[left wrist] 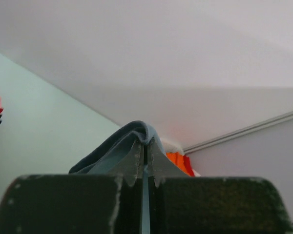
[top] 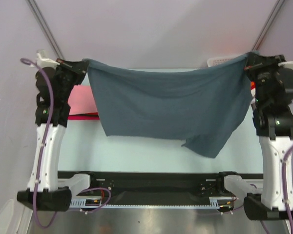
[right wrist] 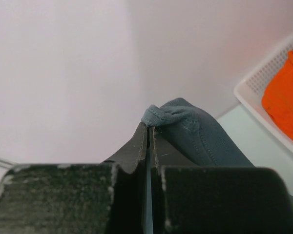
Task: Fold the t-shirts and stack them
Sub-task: Fold the tshirt
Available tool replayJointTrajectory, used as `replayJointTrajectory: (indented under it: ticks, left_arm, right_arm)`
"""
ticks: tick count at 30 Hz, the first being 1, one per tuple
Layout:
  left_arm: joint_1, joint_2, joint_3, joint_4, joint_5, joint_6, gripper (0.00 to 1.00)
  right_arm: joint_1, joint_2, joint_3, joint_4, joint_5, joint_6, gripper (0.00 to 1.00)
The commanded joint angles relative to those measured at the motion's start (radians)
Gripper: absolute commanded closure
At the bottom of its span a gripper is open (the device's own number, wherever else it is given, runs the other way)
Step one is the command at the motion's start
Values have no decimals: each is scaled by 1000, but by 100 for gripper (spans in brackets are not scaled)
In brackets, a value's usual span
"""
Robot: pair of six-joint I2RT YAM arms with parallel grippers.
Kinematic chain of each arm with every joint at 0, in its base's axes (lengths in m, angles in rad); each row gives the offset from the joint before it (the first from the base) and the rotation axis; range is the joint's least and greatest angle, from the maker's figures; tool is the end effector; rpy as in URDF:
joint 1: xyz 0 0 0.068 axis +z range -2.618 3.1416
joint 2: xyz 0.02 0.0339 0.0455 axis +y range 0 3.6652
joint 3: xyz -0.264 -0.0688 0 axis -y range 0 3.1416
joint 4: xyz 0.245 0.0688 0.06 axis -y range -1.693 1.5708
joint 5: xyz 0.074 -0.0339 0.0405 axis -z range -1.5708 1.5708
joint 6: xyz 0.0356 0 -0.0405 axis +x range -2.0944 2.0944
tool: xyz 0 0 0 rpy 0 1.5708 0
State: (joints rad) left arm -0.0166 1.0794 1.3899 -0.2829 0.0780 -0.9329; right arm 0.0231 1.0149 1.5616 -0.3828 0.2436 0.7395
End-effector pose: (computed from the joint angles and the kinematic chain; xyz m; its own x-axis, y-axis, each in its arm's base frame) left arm 0.2198 -0.0064 0.4813 -0.0594 -0.8000 -0.5970 0.0784 0.5925 -0.8018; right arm 0.1660 -0.0048 0.5341 0.2657 0.6603 -0.7024 0.0493 0.7183 0.6940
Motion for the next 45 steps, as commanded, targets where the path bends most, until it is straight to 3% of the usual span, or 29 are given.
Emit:
replayJointTrajectory:
  ticks: [1, 5, 8, 11, 14, 17, 20, 21, 25, 29, 35, 45]
  left_arm:
    - [14, 103, 14, -4, 16, 10, 100]
    - [41, 224, 26, 56, 34, -26, 100]
    - [44, 351, 125, 60, 65, -43, 100]
    - [56, 468, 286, 50, 86, -69, 100]
    - [69, 621, 626, -31, 115, -83, 100]
    - [78, 778, 861, -91, 147, -109, 100]
    - [84, 861, 945, -93, 161, -133, 99]
    - [83, 869, 946, -88, 163, -135, 100]
    - [81, 834, 725, 47, 193, -116, 100]
    - [81, 661, 213, 279, 171, -127, 100]
    - [76, 551, -238, 505, 184, -126, 100]
    - [61, 442, -675, 697, 178, -98, 100]
  right_arm:
    - [-11, 125, -20, 60, -39, 14, 100]
    - [-48, 264, -6, 123, -127, 76, 100]
    - [-60, 378, 89, 136, -167, 89, 100]
    - [-98, 503, 289, 113, -266, 112, 100]
    - [-143, 661, 565, 33, -354, 142, 100]
    - [-173, 788, 789, -48, -412, 156, 100]
    - [-189, 809, 792, -24, -457, 179, 100]
    - [-189, 789, 708, -2, -466, 179, 100]
    - [-190, 703, 371, 199, -520, 215, 100]
    - [-195, 591, 24, 355, -573, 247, 100]
    - [-206, 442, -421, 473, -556, 238, 100]
    - [-218, 334, -817, 525, -543, 170, 100]
